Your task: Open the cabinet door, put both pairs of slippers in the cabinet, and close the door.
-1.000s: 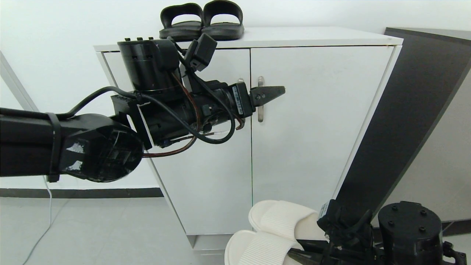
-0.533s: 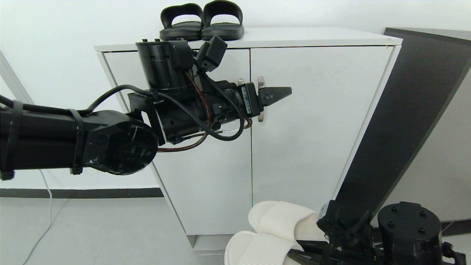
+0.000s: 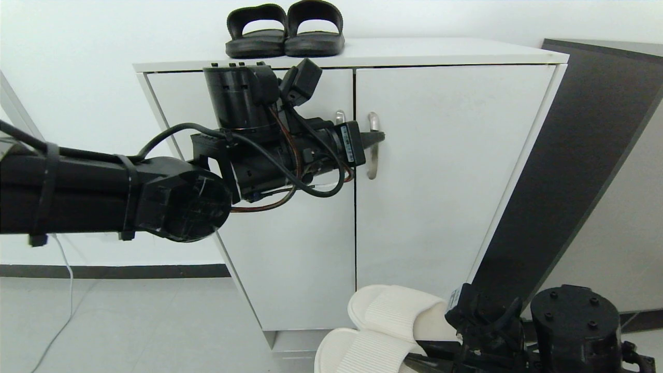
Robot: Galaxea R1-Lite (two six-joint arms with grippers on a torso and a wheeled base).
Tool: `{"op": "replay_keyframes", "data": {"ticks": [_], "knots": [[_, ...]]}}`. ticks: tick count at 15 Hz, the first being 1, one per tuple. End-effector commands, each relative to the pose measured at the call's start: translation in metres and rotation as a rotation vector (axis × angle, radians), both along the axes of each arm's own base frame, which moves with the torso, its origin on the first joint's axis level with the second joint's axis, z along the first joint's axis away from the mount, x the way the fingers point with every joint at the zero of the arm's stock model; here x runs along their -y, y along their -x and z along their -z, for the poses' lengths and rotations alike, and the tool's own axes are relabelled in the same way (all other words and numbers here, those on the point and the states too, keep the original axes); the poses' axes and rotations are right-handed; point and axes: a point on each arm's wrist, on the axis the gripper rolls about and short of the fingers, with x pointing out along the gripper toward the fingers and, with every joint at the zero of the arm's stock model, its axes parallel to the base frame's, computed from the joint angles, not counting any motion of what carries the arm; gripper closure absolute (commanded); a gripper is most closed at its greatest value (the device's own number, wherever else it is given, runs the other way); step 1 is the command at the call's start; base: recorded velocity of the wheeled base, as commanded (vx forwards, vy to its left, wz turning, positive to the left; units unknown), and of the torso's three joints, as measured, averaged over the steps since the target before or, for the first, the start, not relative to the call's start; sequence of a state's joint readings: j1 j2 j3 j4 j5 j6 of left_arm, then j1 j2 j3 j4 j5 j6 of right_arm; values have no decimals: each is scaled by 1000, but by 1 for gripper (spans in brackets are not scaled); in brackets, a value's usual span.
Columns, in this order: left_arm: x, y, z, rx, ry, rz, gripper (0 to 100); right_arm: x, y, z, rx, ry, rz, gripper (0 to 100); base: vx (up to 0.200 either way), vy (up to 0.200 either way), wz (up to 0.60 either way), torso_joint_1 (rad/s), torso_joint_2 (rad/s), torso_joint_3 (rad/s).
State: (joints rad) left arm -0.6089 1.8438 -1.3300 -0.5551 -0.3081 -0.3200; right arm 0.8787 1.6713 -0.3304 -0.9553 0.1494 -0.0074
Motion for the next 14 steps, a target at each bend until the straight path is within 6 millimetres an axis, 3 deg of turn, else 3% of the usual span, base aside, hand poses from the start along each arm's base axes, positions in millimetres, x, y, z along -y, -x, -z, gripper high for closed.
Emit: {"op": "replay_keyframes", "data": {"ticks": [1, 5, 8, 14], "knots": [[0, 2, -1, 1, 5, 4, 100, 0, 0, 0, -2, 0, -5, 100, 0, 0, 0, 0, 0, 0], [-1, 16, -2, -9, 5, 24, 100, 3, 6, 3, -21, -1, -52, 100, 0, 0, 0, 0, 0, 0], [-5, 40, -1, -20, -3, 57, 100, 10, 15, 3, -23, -9, -159, 100, 0, 0, 0, 0, 0, 0], [-18, 73, 6, -13, -3, 83, 100, 13, 17, 5, -17, 7, -168, 100, 0, 0, 0, 0, 0, 0]]}}
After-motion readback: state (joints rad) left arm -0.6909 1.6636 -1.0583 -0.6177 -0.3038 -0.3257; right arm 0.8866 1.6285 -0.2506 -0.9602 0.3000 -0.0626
